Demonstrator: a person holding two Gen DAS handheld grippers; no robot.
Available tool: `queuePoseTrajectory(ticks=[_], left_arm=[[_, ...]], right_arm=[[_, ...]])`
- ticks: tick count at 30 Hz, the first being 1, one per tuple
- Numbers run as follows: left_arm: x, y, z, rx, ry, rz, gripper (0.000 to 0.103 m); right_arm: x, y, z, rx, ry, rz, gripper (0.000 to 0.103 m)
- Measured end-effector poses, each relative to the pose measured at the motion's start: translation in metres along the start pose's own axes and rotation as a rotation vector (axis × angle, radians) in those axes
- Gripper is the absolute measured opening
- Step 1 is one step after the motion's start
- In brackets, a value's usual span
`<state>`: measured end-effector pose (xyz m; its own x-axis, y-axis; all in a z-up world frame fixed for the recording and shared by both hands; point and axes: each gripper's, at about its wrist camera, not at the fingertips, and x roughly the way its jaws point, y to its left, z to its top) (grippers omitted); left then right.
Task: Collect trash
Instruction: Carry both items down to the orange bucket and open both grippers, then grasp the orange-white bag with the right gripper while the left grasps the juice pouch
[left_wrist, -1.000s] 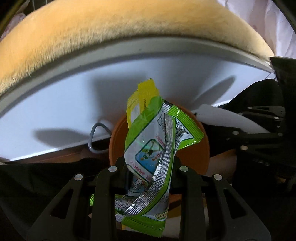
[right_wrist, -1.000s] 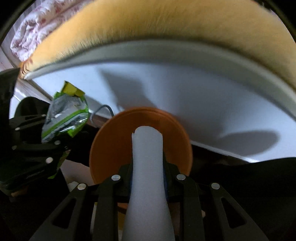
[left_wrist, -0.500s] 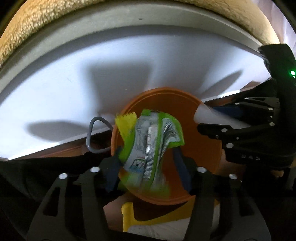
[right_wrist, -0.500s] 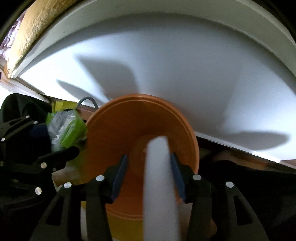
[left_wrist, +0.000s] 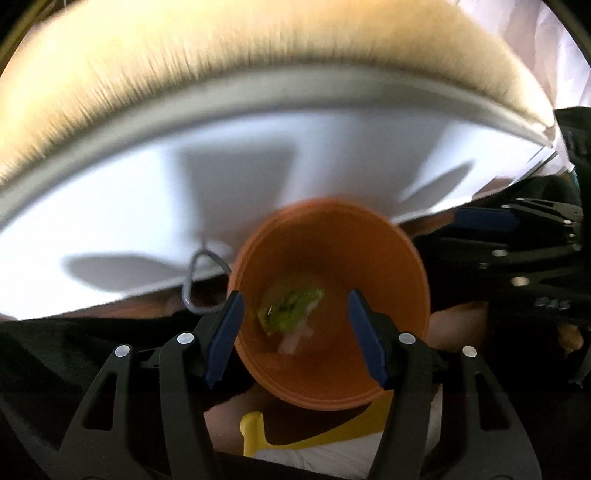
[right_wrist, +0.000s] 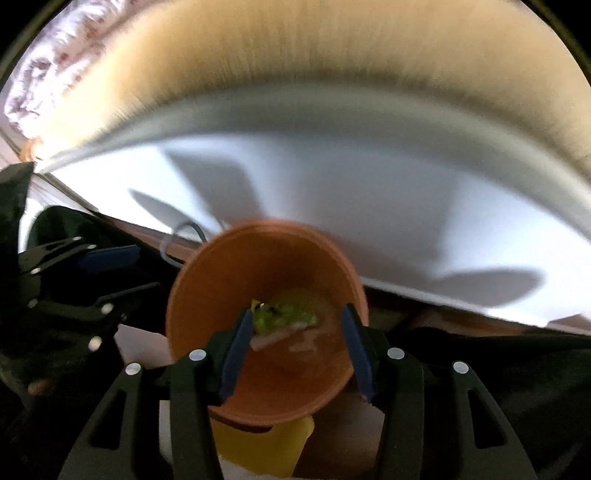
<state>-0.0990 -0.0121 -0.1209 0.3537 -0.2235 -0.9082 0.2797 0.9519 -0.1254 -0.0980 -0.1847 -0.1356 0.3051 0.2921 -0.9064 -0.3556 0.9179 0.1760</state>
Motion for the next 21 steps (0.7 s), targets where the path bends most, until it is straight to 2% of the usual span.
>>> queuePoseTrajectory(ticks=[2, 4, 9, 13, 17, 18, 21], left_arm=[[-0.019, -0.003, 0.003, 0.010, -0.054, -0.016, 0.060], [-0.043, -0.003, 0.007, 0.013, -0.118, -0.029, 0.068], [-0.082, -0.004, 0.024, 0.035, -0.235, -0.020, 0.069], [-0.098, -0.007, 0.045, 0.045, -0.290, 0.011, 0.070], [-0.103, -0.006, 0.061, 0.016, -0.318, 0.011, 0.077], [-0.105, -0.005, 0.065, 0.006, -0.323, 0.009, 0.079], [-0.103, -0.003, 0.068, -0.002, -0.322, 0.015, 0.079]], right_arm=[[-0.031, 0.003, 0.003, -0.023, -0.063, 0.031, 0.050], [-0.067, 0.004, 0.010, -0.057, -0.138, 0.041, 0.052], [-0.117, -0.010, 0.053, -0.085, -0.259, 0.051, 0.055], [-0.130, -0.023, 0.100, -0.105, -0.346, 0.002, 0.071], [-0.127, -0.028, 0.158, -0.135, -0.367, -0.016, 0.079], [-0.123, -0.028, 0.172, -0.149, -0.365, -0.020, 0.084], [-0.105, -0.024, 0.204, -0.175, -0.348, -0.024, 0.084]])
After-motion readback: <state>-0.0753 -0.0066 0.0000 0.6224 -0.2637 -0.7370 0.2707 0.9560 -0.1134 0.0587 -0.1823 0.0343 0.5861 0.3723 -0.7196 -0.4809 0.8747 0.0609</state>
